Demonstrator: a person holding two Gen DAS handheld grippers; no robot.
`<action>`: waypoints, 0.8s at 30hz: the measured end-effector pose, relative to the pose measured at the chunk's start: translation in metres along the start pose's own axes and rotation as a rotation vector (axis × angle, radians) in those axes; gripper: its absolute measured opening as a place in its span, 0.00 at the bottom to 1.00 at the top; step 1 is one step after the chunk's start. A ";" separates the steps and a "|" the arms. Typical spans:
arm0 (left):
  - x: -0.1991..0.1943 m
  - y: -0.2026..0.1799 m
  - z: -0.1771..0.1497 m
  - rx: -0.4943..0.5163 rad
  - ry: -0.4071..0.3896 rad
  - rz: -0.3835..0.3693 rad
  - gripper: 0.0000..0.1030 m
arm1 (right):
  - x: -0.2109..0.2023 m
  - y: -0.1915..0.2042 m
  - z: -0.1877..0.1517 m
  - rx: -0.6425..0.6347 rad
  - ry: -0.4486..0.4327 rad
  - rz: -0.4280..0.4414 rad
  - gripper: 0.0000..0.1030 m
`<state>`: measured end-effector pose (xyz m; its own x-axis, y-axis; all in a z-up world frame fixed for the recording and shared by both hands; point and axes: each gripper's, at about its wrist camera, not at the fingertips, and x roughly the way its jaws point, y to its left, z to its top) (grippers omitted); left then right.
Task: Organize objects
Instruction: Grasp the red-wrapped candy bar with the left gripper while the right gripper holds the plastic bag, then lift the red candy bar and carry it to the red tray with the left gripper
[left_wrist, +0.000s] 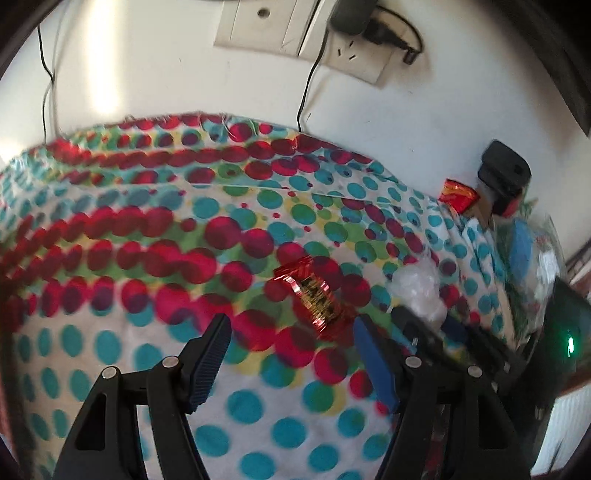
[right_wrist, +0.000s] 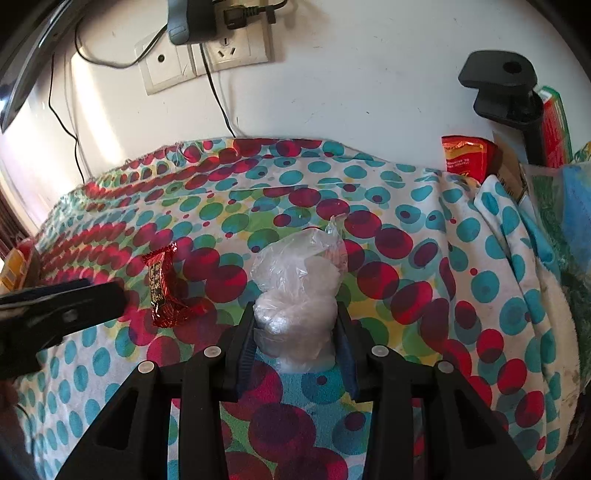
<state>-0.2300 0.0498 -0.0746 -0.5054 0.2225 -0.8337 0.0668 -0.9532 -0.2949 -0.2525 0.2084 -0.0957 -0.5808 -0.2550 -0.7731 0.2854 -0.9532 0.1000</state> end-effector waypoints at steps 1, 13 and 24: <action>0.004 -0.001 0.002 -0.012 0.006 0.004 0.69 | 0.000 -0.002 0.000 0.009 -0.002 0.011 0.36; 0.031 -0.014 0.000 0.048 -0.021 0.107 0.70 | 0.000 -0.005 0.000 0.022 -0.005 0.026 0.36; 0.025 -0.001 -0.005 0.154 -0.069 0.114 0.23 | 0.000 -0.003 0.000 0.019 -0.004 0.021 0.38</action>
<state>-0.2387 0.0576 -0.0973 -0.5602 0.1019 -0.8221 -0.0030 -0.9926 -0.1210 -0.2535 0.2114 -0.0958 -0.5776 -0.2757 -0.7684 0.2832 -0.9505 0.1281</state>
